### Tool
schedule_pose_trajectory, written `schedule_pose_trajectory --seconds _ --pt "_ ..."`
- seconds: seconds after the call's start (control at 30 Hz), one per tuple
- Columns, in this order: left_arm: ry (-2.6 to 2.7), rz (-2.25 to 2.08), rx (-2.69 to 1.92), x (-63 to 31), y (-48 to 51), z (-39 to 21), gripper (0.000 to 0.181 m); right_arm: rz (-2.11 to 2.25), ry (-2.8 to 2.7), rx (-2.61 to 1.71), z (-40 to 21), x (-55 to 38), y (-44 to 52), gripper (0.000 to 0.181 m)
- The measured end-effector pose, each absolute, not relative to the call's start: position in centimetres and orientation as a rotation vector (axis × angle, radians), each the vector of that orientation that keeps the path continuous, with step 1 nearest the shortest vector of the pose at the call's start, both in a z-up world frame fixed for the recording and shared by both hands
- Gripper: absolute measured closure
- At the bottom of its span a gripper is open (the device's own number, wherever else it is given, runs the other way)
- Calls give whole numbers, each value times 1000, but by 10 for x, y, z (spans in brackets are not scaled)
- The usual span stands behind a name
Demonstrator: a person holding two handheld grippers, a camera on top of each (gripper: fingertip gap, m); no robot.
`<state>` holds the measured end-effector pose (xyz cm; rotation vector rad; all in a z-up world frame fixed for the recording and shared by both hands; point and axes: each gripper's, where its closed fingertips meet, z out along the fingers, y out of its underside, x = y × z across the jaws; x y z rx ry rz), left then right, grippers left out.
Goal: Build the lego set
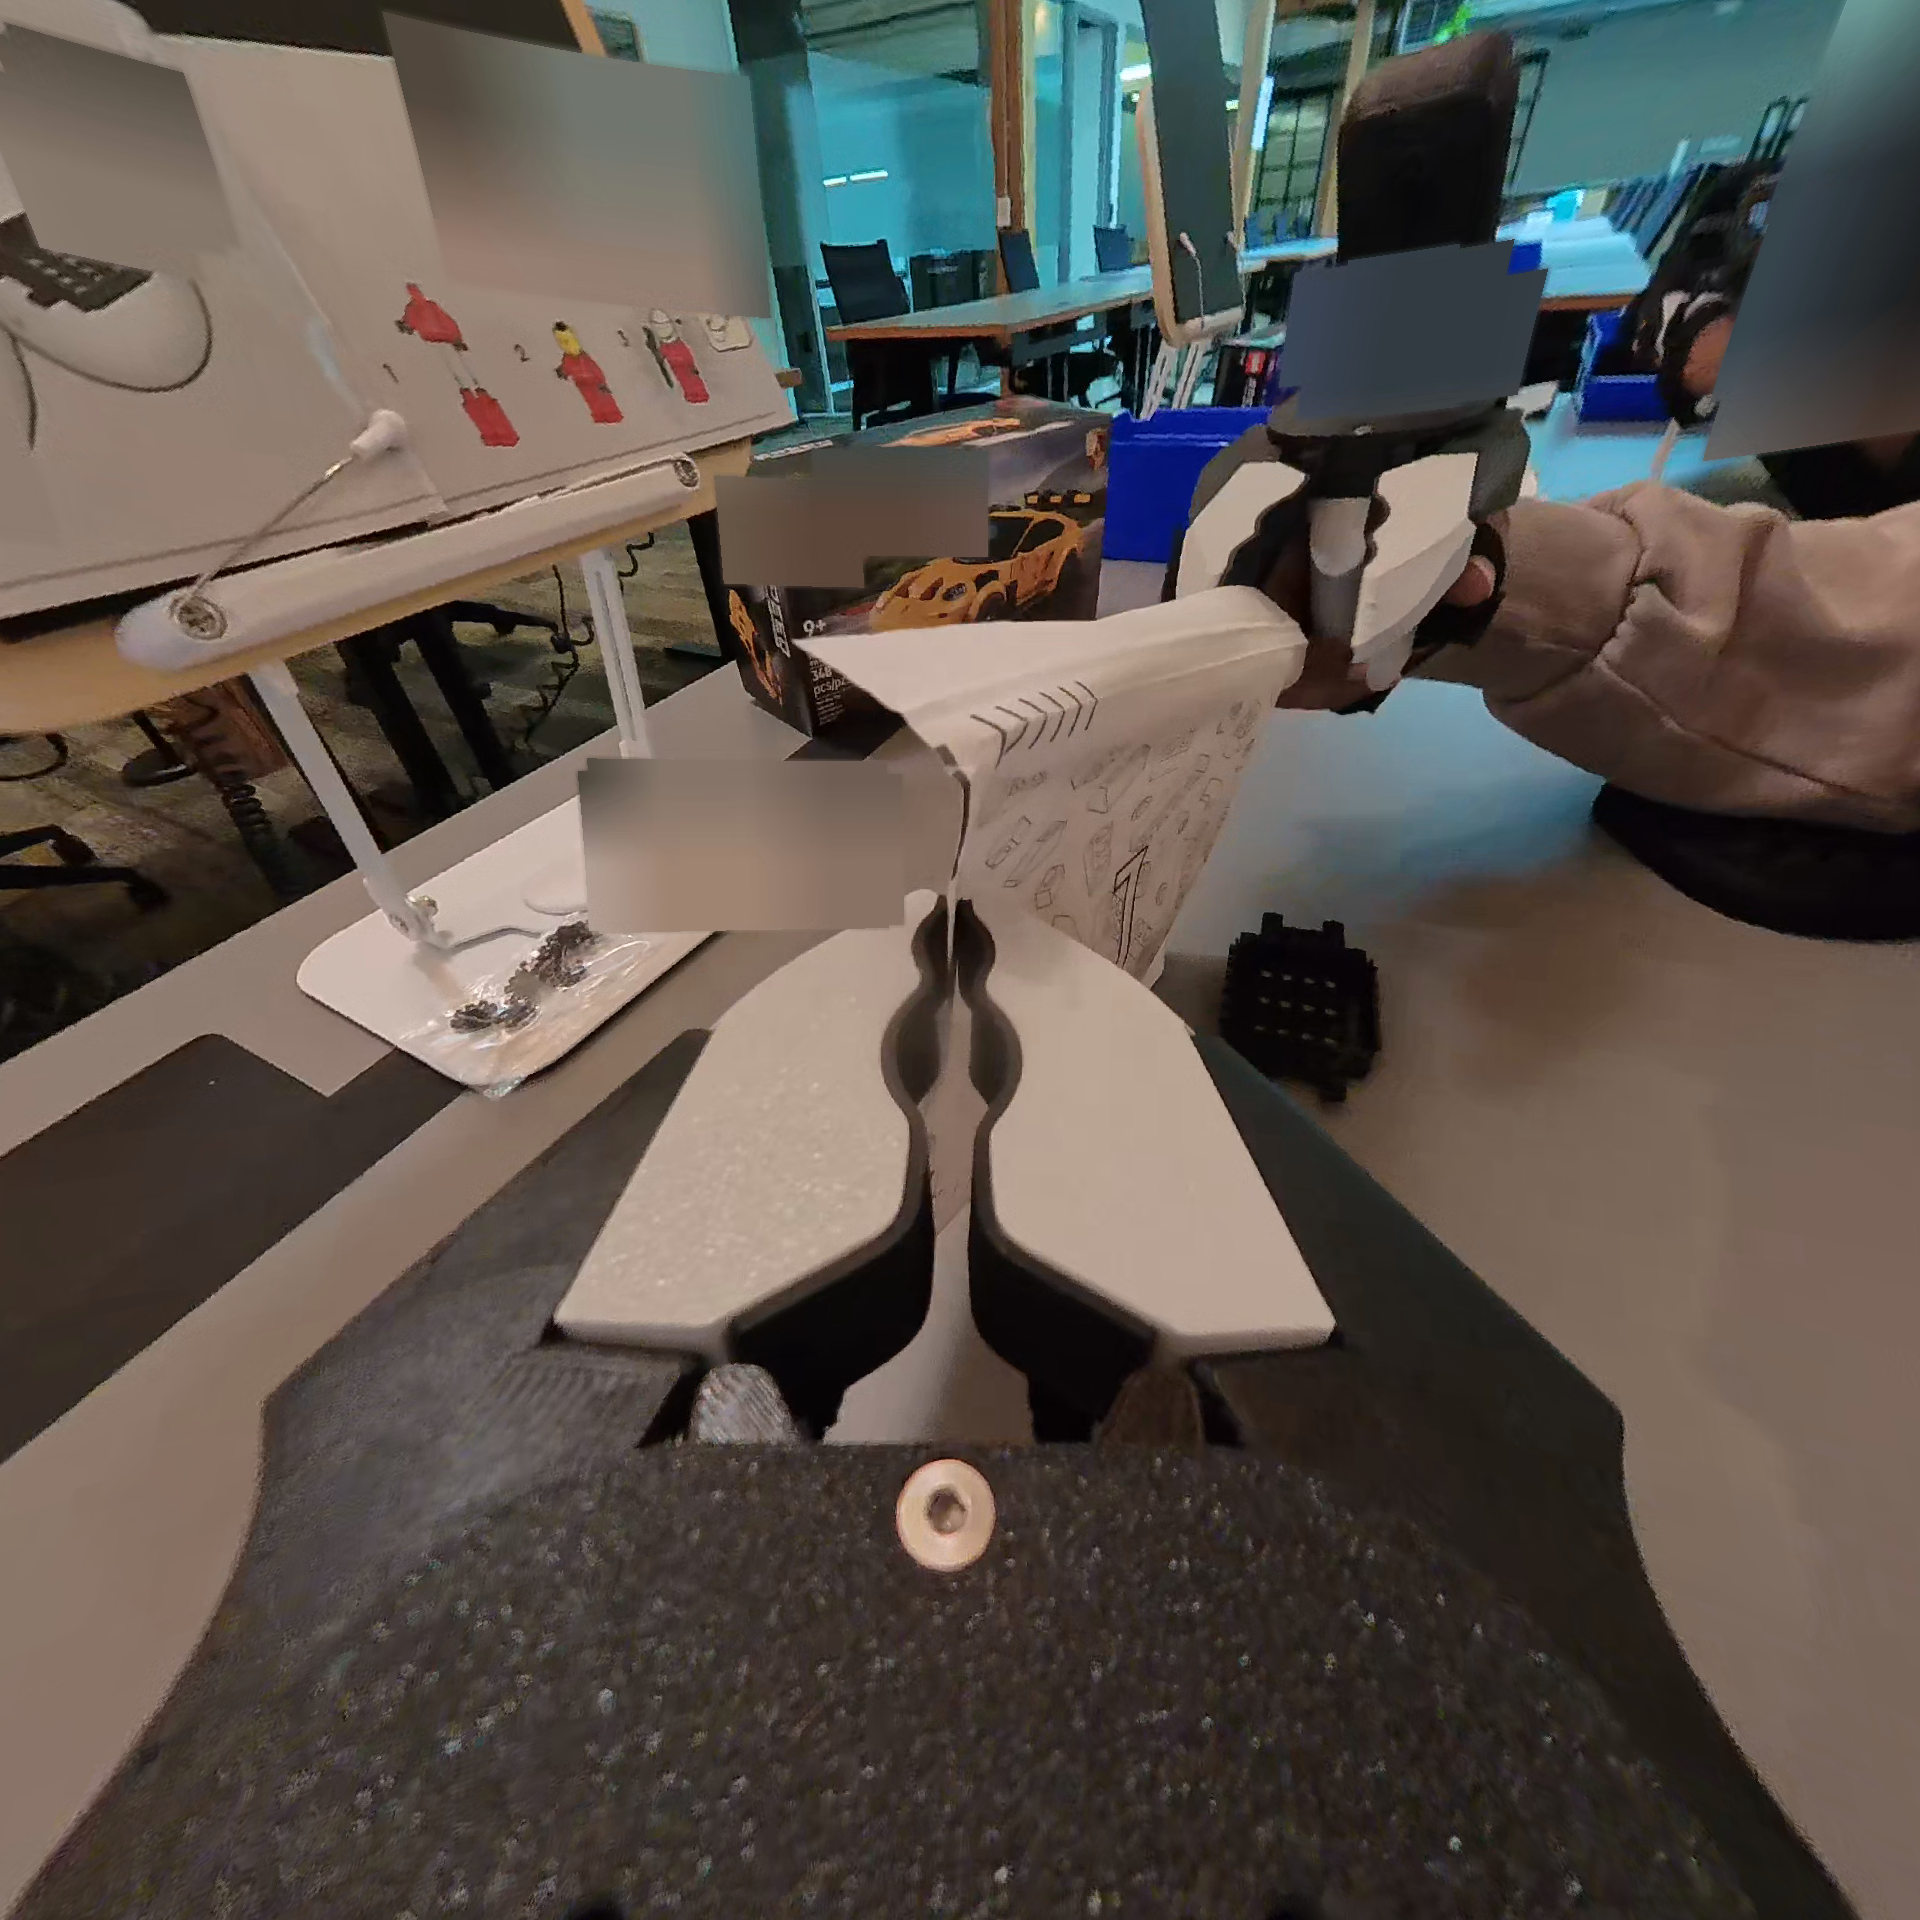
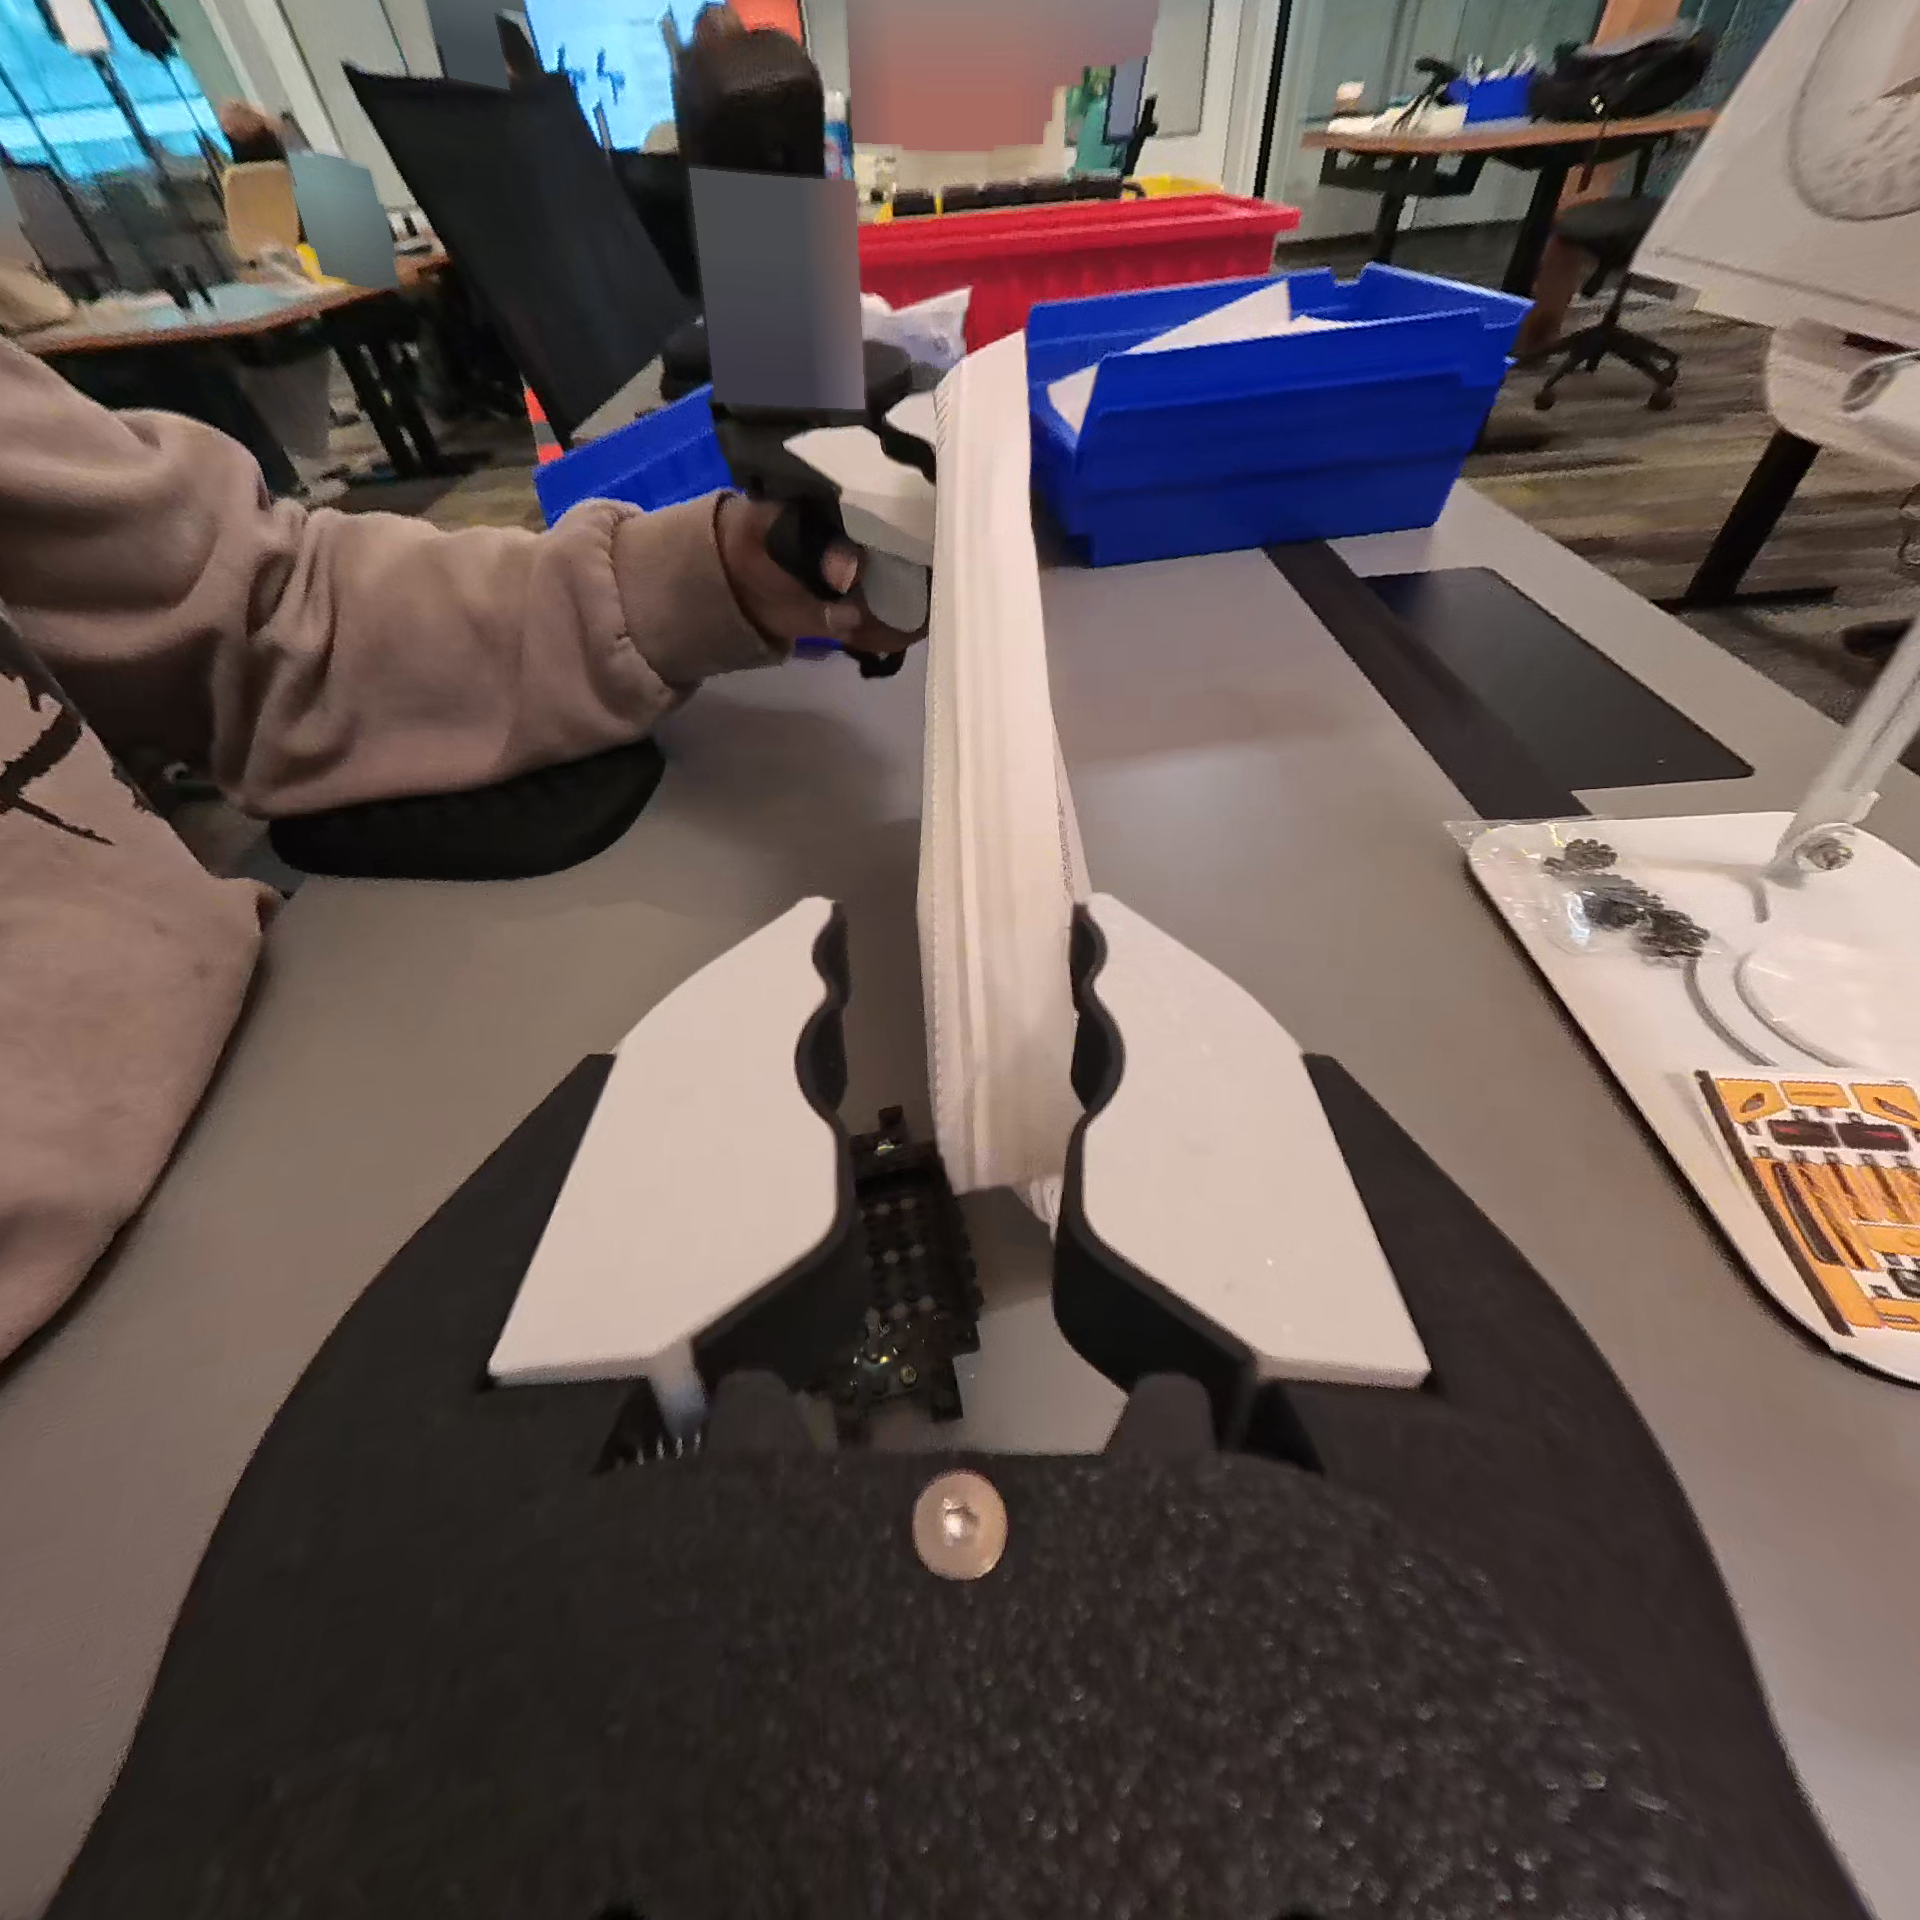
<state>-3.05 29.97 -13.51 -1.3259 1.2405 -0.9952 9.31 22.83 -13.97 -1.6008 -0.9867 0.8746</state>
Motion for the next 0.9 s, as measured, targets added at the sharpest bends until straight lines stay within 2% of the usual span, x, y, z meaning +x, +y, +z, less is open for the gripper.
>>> schedule_pose_trajectory --seconds 0.17,0.3,0.57,0.8,0.9 --pt "1316 -872 -1323 -30 295 -130 181 800 -1066 -1608 -131 92 226 180" --pt "1342 -860 -1368 -32 294 -134 181 534 -1085 -1596 -126 99 241 181" --pt "1329 -857 -1490 -27 293 -135 181 -413 -1061 -1430 -125 116 283 181" --pt "1274 -808 -1534 -30 301 -131 181 -113 -1027 -1483 -125 111 279 180" --pt "1318 -786 -1473 -31 295 -129 181 10 -1053 -1524 -119 109 272 171"
